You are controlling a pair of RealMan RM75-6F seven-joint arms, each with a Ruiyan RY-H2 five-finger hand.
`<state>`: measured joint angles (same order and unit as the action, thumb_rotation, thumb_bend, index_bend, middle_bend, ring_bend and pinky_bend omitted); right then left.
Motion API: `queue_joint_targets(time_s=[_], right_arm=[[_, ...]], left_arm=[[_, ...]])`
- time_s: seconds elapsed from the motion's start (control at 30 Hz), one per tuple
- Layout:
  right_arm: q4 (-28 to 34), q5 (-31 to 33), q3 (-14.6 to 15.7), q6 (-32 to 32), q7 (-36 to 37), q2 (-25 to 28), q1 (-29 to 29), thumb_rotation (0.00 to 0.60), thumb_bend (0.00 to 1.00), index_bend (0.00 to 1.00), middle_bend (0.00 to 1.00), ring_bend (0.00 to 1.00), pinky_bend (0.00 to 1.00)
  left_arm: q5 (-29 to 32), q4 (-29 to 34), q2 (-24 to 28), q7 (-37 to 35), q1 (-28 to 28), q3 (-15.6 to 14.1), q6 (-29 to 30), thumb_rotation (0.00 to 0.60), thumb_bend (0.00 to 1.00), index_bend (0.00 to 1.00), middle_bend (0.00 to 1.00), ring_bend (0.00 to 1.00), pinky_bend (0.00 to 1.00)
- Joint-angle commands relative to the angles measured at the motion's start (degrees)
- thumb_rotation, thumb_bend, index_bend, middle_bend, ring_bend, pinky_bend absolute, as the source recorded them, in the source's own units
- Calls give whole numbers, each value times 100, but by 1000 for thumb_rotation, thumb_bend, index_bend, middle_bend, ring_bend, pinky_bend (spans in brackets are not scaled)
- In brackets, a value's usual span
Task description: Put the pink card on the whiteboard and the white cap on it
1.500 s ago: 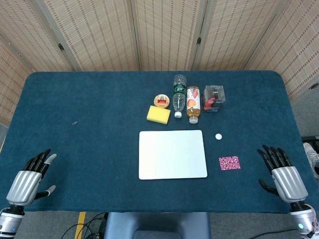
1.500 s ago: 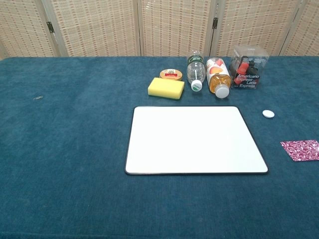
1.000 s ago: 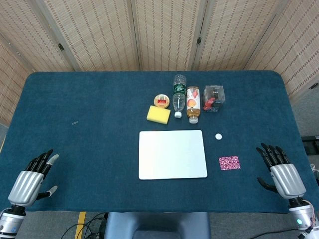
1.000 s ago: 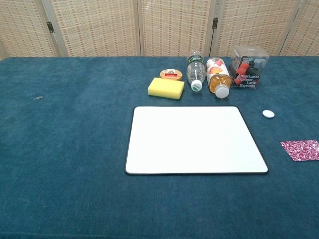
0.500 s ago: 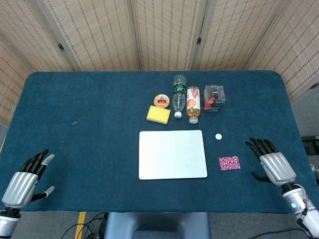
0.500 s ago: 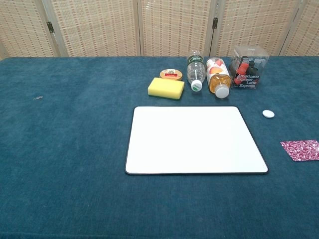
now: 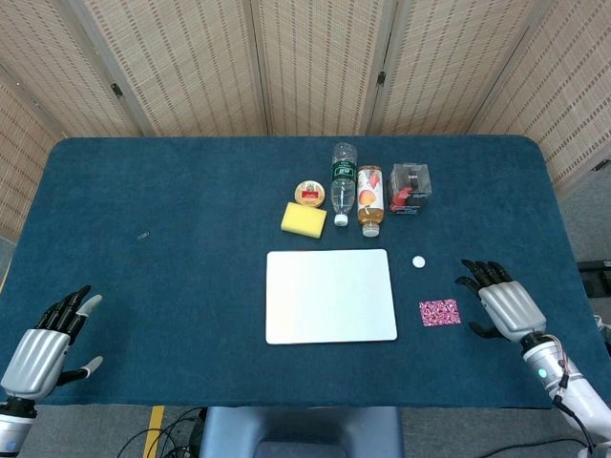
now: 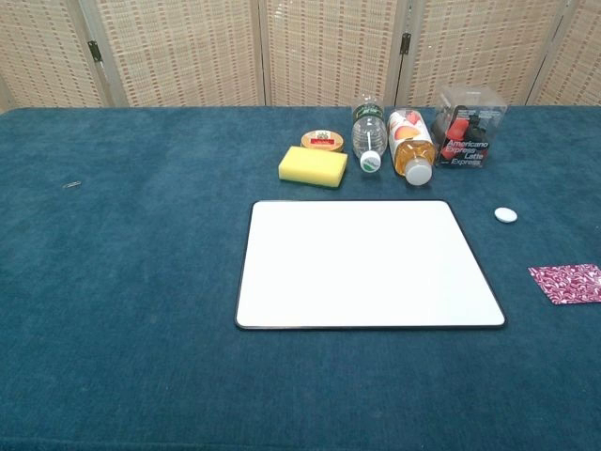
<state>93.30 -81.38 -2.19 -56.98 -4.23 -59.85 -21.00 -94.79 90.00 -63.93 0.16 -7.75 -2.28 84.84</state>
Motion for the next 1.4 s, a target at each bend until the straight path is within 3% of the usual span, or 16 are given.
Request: queue_joint_targets(time_s=[0.03,0.4,1.4], right_arm=[[-173,126,-6,103,-292,-179,-84,600,170,229,29,0,0],[-449,664,-17,251,-1011,-681,-213,600,159,229,30,0,0],[-876,1014,149,434,-1433,-1420,-415,600,153,229,45,0,0]], left_arm=[[-19,-3,10,-24,7,-8,21,600,219,0,34,94,192],[-13,-20,39,-127,-2,-9,2,600,218,0,48,94,192],[-193,-89,150,-475,97,-61,266,600,218,0,65,94,192]])
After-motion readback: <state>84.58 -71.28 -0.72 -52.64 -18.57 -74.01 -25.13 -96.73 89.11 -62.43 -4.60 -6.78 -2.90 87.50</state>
